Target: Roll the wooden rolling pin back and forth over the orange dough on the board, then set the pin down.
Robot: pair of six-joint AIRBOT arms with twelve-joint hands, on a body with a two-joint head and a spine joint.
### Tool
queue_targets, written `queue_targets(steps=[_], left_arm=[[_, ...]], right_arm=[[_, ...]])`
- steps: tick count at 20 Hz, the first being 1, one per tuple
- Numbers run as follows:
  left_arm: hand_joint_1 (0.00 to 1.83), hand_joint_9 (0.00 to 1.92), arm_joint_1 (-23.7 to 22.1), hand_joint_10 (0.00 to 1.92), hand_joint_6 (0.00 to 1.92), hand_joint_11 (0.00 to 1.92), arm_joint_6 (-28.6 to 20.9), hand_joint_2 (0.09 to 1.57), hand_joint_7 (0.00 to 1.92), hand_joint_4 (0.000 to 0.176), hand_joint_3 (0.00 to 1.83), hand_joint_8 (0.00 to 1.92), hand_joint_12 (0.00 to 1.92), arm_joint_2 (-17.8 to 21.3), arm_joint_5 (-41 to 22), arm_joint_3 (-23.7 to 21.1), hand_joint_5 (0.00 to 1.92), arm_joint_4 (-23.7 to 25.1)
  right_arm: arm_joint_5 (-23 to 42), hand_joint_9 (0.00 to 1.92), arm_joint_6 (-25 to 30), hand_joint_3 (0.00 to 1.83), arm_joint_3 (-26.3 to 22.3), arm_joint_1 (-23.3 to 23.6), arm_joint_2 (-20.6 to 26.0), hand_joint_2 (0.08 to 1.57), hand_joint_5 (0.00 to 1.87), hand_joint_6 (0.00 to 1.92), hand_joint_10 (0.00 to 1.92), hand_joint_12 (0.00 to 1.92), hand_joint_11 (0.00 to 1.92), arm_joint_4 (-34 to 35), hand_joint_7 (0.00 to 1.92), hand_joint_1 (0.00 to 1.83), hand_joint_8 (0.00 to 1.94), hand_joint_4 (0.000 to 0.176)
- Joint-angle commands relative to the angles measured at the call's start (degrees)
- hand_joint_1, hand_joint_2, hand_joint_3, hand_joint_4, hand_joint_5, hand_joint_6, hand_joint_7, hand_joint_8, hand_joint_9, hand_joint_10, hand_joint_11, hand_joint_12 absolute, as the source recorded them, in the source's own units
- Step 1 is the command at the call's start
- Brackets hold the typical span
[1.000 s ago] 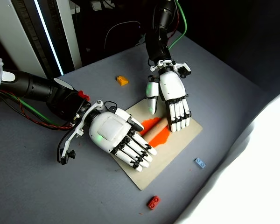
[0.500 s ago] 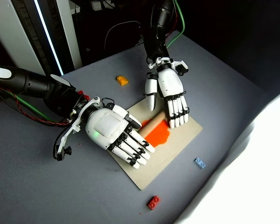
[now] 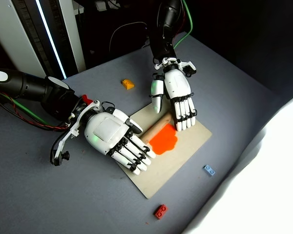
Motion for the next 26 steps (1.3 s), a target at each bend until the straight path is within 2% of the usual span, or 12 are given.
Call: queue_targets(steps=[1, 9, 15, 16, 26], left_arm=[[0.00, 0.20, 0.35, 0.00, 0.00, 0.00, -0.25, 1.46, 0.23, 0.000, 0.00, 0.00, 0.25, 0.30, -2.78, -0.32, 0.18, 1.35], [0.00, 0.21, 0.42, 0.00, 0.00, 0.00, -0.51, 1.46, 0.24, 0.000, 0.00, 0.00, 0.27, 2.02, -2.44, -1.86, 0.19, 1.34], [0.00, 0.21, 0.73, 0.01, 0.01, 0.00, -1.42, 1.46, 0.25, 0.000, 0.00, 0.00, 0.29, 2.40, -2.39, -2.57, 0.20, 1.35], [0.00, 0.21, 0.69, 0.00, 0.00, 0.00, -1.56, 1.46, 0.24, 0.000, 0.00, 0.00, 0.31, 2.56, -2.09, -2.70, 0.19, 1.35], [0.00, 0.20, 0.60, 0.01, 0.01, 0.00, -1.87, 1.46, 0.23, 0.000, 0.00, 0.01, 0.29, 4.34, -1.38, -4.86, 0.18, 1.36]], right_arm=[[-5.41, 0.32, -0.12, 0.00, -0.15, 0.03, 0.39, 1.43, 0.33, 0.00, 0.00, 0.82, 0.00, -4.39, 0.36, 0.00, 0.00, 0.000], [-7.29, 0.31, -1.54, 0.00, -0.58, -0.44, 0.79, 1.43, 0.32, 0.00, 0.00, 0.81, 0.00, -4.46, 0.35, 0.00, 0.00, 0.000], [-8.32, 0.33, -1.63, 0.00, -2.61, -1.72, 1.69, 1.43, 0.33, 0.00, 0.01, 0.88, 0.00, -6.88, 0.37, 0.00, 0.00, 0.000], [-8.32, 0.31, -1.76, 0.00, -2.79, -1.72, 1.75, 1.43, 0.32, 0.00, 0.00, 0.83, 0.00, -6.88, 0.35, 0.00, 0.00, 0.000], [-8.86, 0.31, -2.57, 0.00, -4.05, -2.05, 2.28, 1.43, 0.33, 0.01, 0.00, 0.82, 0.00, -6.88, 0.36, 0.00, 0.00, 0.000]])
